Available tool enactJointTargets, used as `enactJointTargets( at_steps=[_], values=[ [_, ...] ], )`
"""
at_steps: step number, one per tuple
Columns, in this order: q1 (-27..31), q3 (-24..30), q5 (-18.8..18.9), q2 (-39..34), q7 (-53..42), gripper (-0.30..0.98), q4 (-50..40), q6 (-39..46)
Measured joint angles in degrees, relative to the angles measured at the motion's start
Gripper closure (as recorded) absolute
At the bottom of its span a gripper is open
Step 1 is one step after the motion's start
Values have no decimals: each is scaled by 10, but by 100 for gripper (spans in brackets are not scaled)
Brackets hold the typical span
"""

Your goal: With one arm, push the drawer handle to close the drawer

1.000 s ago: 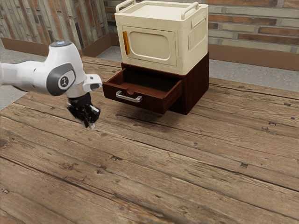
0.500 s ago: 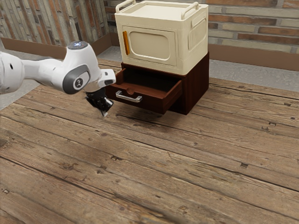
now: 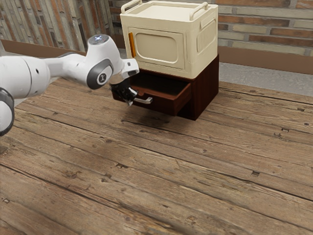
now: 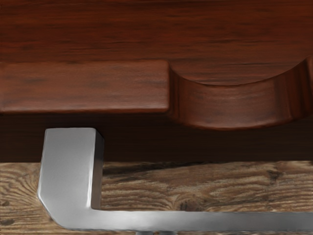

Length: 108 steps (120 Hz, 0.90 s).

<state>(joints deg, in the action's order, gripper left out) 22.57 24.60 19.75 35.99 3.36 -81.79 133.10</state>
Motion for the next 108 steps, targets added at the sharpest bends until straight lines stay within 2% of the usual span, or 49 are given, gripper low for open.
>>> enactJointTargets(
  at_steps=[29,40,55,108],
  values=[
    [-59,-48,0,58,-2,79,92,-28],
    [-80,-58,1,96,-3,79,142,-29],
    [-106,-91,-1,111,-5,79,171,-15],
    [-133,-97,-7,179,-2,79,262,69]
  ],
)
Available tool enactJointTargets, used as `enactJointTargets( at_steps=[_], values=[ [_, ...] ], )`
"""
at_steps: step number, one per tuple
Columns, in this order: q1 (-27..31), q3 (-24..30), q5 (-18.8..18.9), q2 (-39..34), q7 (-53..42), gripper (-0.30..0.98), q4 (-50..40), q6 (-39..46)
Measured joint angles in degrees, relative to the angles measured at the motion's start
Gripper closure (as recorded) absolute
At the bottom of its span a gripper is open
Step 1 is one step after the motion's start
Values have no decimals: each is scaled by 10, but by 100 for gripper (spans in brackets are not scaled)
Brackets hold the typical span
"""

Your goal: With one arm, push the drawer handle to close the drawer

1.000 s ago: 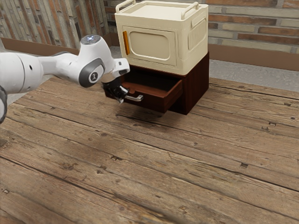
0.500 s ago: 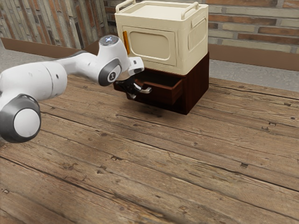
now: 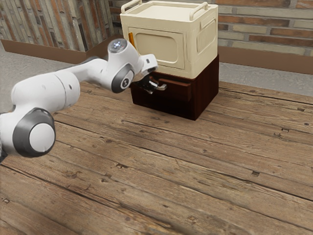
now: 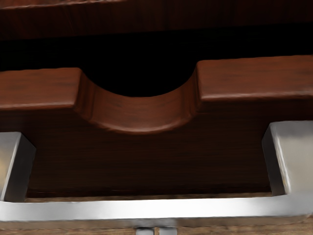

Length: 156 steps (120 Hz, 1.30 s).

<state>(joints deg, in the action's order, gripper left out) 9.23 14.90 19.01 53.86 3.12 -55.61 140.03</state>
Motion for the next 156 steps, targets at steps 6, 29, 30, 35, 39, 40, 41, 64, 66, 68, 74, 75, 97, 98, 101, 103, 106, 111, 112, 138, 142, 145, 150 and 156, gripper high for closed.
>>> enactJointTargets(
  at_steps=[6,29,30,35,39,40,41,64,66,68,74,75,97,98,101,103,106,111,112,138,142,145,150,156],
  values=[
    [-2,0,0,11,1,79,16,5],
    [-13,-1,0,51,3,79,58,30],
    [-14,-1,0,53,3,79,60,31],
    [-18,-3,0,60,4,79,71,35],
    [-21,-3,0,63,4,79,77,38],
    [-21,-4,0,64,4,79,79,38],
    [-22,-4,0,64,4,79,80,39],
    [-25,-6,-2,71,6,78,92,46],
    [-25,-6,-2,71,6,78,92,47],
    [-26,-6,-2,71,6,78,92,47],
    [-27,-7,-6,64,6,77,87,41],
    [-27,-7,-7,60,6,77,84,38],
    [2,-1,-57,-187,5,78,-208,-23],
    [3,-1,-59,-197,5,78,-224,-25],
    [4,-1,-66,-222,6,78,-264,-29],
    [5,-1,-70,-236,6,77,-287,-32],
    [6,0,-78,-254,7,75,-319,-36],
    [7,0,-90,-285,8,67,-370,-43],
    [7,1,-92,-291,9,65,-380,-44],
    [17,14,-125,-441,21,25,-510,-131],
    [17,16,-126,-447,22,21,-512,-152],
    [18,17,-127,-449,23,19,-513,-166],
    [19,18,-128,-451,23,16,-512,-188],
    [19,19,-128,-452,24,12,-511,-208]
  ],
)
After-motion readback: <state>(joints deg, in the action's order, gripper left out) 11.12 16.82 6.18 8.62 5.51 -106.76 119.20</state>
